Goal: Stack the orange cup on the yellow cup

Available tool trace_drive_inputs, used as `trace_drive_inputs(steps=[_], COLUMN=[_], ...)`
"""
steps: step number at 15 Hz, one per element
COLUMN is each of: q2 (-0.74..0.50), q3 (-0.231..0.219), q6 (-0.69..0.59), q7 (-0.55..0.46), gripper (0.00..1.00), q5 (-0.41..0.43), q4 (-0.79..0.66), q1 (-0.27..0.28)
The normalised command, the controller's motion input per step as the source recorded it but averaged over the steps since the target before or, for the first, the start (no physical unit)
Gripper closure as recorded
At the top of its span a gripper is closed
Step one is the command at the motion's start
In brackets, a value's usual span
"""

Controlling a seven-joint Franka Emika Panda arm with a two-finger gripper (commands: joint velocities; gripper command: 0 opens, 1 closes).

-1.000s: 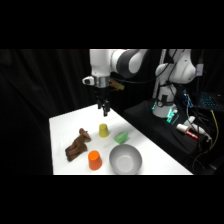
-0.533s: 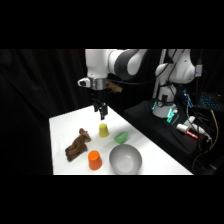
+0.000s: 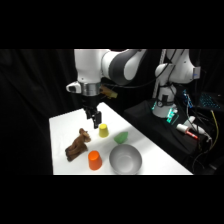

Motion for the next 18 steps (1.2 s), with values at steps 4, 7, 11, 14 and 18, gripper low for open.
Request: trace_drive_inputs(steps=[4,7,11,14,18], q2=[0.33,0.32,0.3,0.28,0.23], q3=[0.029,0.024,0.019,0.02,0.027], q6=[-0.22,-0.22,-0.18,-0.14,-0.09], q7=[0.1,0.07,0.02,-0.01,-0.01], gripper=[0.0,0.0,0.0,0.0,0.0], q5=[-0.11,-0.089,-0.051,-0.02,-0.008], q4=[0.54,0.51,0.41,0.32,0.25], q1=[0.093,0.065,0.016,-0.005,0.009])
